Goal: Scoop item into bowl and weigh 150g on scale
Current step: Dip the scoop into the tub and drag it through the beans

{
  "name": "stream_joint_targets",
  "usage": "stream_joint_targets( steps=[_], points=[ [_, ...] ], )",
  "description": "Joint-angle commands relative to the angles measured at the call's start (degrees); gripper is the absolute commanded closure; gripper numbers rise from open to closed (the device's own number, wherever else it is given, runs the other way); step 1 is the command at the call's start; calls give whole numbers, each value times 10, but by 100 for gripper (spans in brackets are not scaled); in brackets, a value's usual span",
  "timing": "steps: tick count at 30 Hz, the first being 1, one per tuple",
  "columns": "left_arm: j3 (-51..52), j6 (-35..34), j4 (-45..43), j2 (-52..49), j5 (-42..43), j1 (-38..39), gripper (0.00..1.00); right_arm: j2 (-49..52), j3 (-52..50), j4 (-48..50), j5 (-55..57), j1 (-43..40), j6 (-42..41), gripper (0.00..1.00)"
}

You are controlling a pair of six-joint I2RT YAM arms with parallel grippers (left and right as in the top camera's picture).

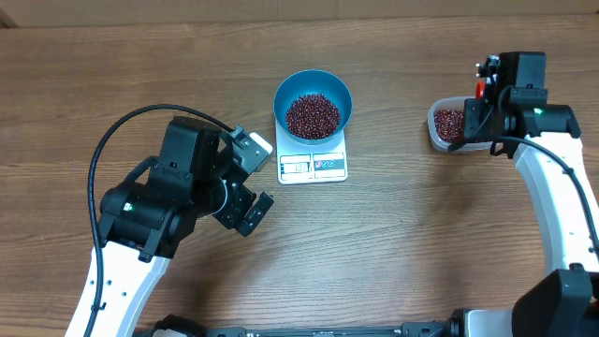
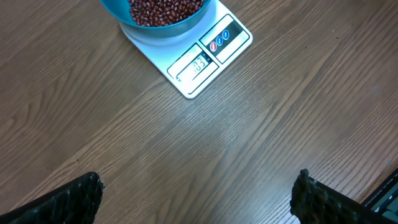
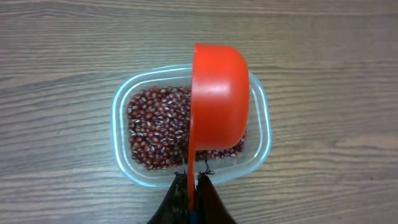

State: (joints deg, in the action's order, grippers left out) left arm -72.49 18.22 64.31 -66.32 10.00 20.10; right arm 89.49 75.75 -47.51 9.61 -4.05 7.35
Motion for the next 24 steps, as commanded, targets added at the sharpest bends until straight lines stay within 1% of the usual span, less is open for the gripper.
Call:
stream_joint_targets(
  steps=[1, 3, 10, 17, 21, 24],
  points=[
    [-12, 11, 0, 0, -3, -2, 0, 20, -17, 9, 20, -2, -20, 96],
    [-12, 11, 0, 0, -3, -2, 0, 33, -33, 14, 24, -2, -21, 96],
    [-12, 11, 0, 0, -3, -2, 0, 73, -34, 39, 87, -2, -31, 96],
    [-12, 11, 0, 0, -3, -2, 0, 134, -34, 49, 90, -2, -30, 96],
    [-12, 11, 0, 0, -3, -2, 0, 141, -33, 55, 63, -2, -30, 96],
    [-12, 11, 0, 0, -3, -2, 0, 141, -33, 55, 9, -2, -24, 96]
  ],
)
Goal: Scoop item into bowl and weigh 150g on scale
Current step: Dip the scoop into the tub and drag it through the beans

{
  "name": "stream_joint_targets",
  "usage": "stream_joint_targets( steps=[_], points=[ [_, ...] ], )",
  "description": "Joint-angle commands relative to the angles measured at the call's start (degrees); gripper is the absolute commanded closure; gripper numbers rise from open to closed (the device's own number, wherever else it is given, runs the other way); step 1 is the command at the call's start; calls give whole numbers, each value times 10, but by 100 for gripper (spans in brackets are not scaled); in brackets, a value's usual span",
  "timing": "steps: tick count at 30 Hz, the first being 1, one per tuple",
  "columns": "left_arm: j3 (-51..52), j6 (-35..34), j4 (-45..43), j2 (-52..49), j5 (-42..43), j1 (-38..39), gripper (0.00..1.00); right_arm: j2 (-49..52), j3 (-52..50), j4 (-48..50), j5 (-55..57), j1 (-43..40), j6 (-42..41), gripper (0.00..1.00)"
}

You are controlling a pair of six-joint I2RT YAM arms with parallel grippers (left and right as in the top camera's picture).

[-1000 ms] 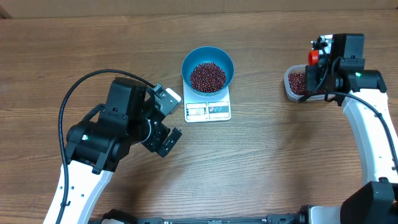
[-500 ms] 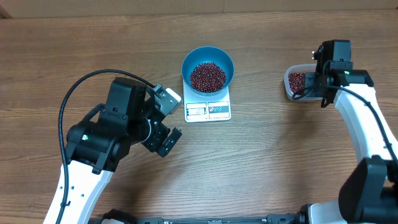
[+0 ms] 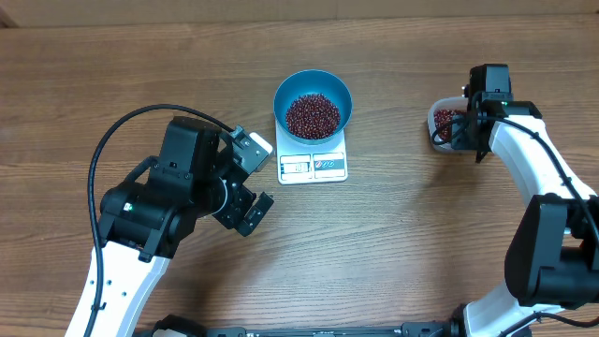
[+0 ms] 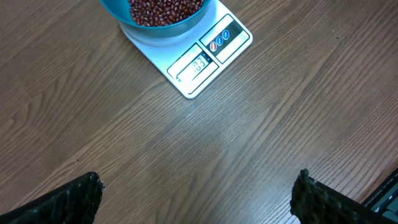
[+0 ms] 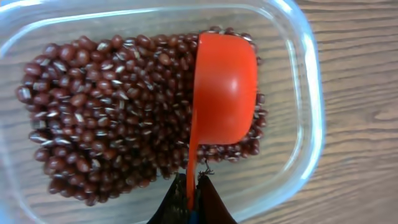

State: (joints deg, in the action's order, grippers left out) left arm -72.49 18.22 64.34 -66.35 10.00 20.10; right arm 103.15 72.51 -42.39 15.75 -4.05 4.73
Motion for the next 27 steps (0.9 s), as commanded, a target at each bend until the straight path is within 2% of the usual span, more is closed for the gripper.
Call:
stream_joint_targets(
  steps=[1, 4, 15, 20, 24, 27],
  points=[
    [-12, 11, 0, 0, -3, -2, 0, 5, -1, 3, -67, -2, 3, 96],
    [-12, 11, -1, 0, -3, -2, 0, 5, -1, -1, -120, -2, 27, 96],
    [-12, 11, -1, 0, -3, -2, 1, 5, -1, -7, -238, -7, 28, 96],
    [-12, 11, -1, 0, -3, -2, 0, 5, -1, -8, -351, -60, 26, 96],
    [-12, 11, 0, 0, -3, -2, 0, 5, -1, -8, -519, -134, 26, 96],
    [-12, 11, -1, 0, -3, -2, 0, 5, -1, -9, -570, -170, 25, 96]
  ],
)
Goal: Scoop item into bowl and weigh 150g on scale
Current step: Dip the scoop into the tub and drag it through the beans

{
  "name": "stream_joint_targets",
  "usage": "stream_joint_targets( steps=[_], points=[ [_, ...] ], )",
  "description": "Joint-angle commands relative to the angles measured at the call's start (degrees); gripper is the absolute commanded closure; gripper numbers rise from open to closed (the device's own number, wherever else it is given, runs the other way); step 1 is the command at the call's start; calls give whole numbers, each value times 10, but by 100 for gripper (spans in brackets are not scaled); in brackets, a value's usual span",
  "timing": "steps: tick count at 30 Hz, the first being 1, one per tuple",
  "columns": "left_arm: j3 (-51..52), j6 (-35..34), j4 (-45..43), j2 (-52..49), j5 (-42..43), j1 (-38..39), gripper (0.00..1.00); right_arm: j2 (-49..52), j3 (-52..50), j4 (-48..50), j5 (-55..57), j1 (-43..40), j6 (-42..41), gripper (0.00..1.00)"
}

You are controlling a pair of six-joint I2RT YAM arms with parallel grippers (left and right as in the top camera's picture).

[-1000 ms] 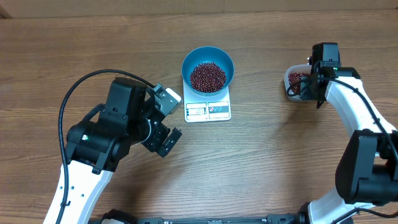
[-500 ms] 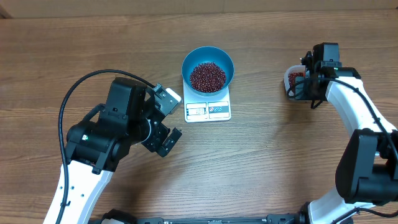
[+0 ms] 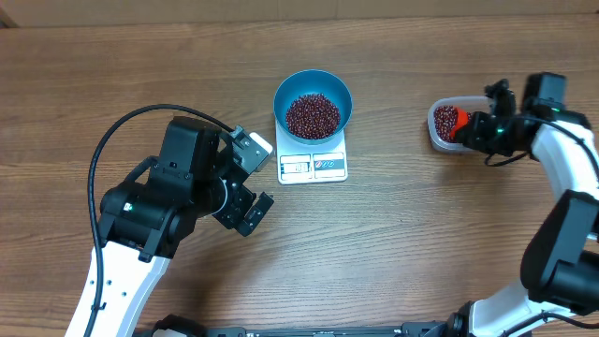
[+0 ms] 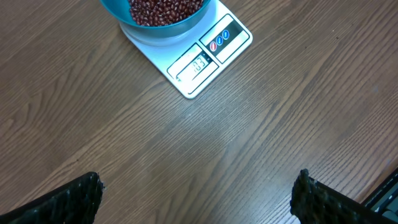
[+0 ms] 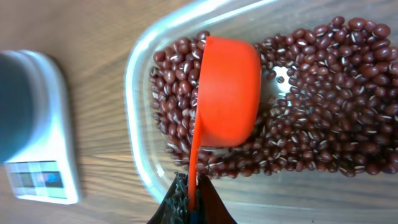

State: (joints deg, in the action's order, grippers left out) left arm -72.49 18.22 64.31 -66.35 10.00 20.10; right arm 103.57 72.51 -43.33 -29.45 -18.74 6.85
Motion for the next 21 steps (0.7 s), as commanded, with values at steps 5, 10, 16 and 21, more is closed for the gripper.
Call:
stream_joint_targets(
  steps=[5, 10, 16, 21],
  points=[
    [-12, 11, 0, 0, -3, -2, 0, 2, -1, -6, -123, -43, -13, 96],
    [-12, 11, 0, 0, -3, -2, 0, 2, -2, -22, -122, -44, -12, 96],
    [-12, 11, 0, 0, -3, -2, 0, 2, -2, -18, -105, -49, -12, 96],
    [-12, 11, 0, 0, -3, -2, 0, 4, -2, -18, -105, -52, -13, 96]
  ],
)
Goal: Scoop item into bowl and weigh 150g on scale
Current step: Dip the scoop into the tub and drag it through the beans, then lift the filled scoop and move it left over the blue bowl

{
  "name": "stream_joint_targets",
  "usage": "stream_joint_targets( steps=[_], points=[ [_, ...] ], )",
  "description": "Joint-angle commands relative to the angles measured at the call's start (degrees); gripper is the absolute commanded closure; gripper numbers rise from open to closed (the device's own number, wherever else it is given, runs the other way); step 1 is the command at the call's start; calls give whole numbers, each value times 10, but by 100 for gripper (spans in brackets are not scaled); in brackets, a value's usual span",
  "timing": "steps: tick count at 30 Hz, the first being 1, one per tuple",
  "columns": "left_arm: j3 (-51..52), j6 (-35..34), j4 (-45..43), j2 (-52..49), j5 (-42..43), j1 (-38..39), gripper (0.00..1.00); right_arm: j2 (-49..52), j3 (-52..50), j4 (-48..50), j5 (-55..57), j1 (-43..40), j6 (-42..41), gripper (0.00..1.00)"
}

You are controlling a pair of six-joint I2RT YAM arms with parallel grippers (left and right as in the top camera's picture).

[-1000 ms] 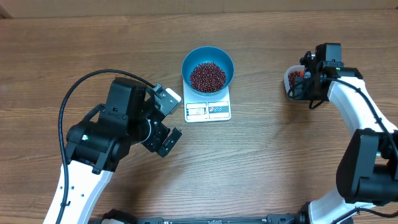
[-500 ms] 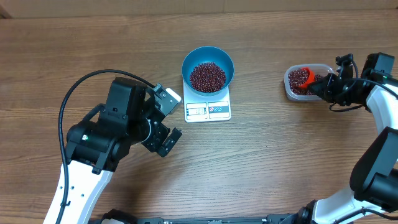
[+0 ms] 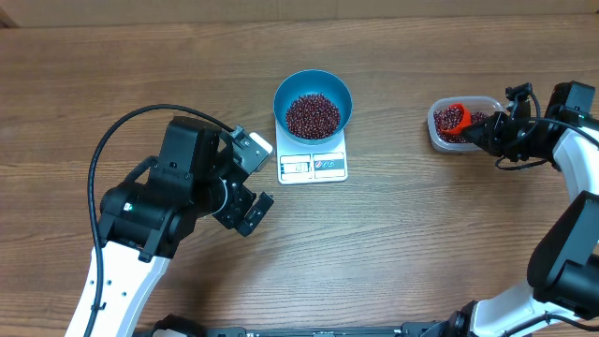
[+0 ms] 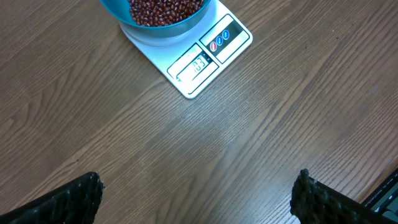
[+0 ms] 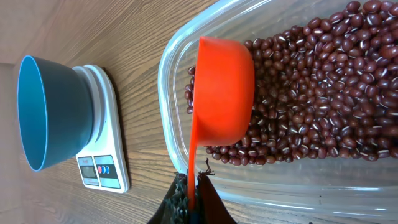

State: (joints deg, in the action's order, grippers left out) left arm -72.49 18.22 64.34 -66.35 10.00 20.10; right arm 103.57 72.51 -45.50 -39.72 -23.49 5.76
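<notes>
A blue bowl (image 3: 313, 101) holding red beans stands on a small white scale (image 3: 314, 165) at the table's middle; the bowl (image 5: 46, 112) and the scale (image 5: 102, 168) also show in the right wrist view. At the far right my right gripper (image 5: 189, 186) is shut on the handle of an orange scoop (image 5: 221, 90), which hangs over the left end of a clear tub of red beans (image 5: 311, 106). The scoop (image 3: 451, 120) looks filled with beans from overhead. My left gripper (image 4: 196, 196) hangs open over bare wood, below and left of the scale (image 4: 199, 59).
The black cable of the left arm (image 3: 131, 126) loops over the table at the left. Brown wood (image 3: 402, 234) stretches between the scale and the tub.
The right wrist has drawn back to the right and lifted. The scoop, which lay down in the beans, now sits above them at the tub's left end.
The right gripper held the orange scoop above the tub. Then the scoop was low among the beans. Then the wrist had turned toward the scale with the scoop pressed into the beans, and now the scoop sits raised over the tub's left end. The left arm stayed still.
</notes>
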Motion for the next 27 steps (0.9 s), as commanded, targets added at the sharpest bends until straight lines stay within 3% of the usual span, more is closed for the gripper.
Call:
stream_joint_targets(
  steps=[1, 6, 16, 27],
  points=[
    [-12, 11, -1, 0, -3, -2, 0, 5, -2, 3, -2, -7, -2, 96],
    [-12, 11, -1, 0, -3, -2, 0, 7, -2, 0, -16, -22, -2, 96],
    [-12, 11, 0, 0, -3, -2, 0, 7, -2, -23, -173, -99, -2, 96],
    [-12, 11, 0, 0, -3, -2, 0, 7, -2, -28, -328, -85, 1, 96]
  ],
)
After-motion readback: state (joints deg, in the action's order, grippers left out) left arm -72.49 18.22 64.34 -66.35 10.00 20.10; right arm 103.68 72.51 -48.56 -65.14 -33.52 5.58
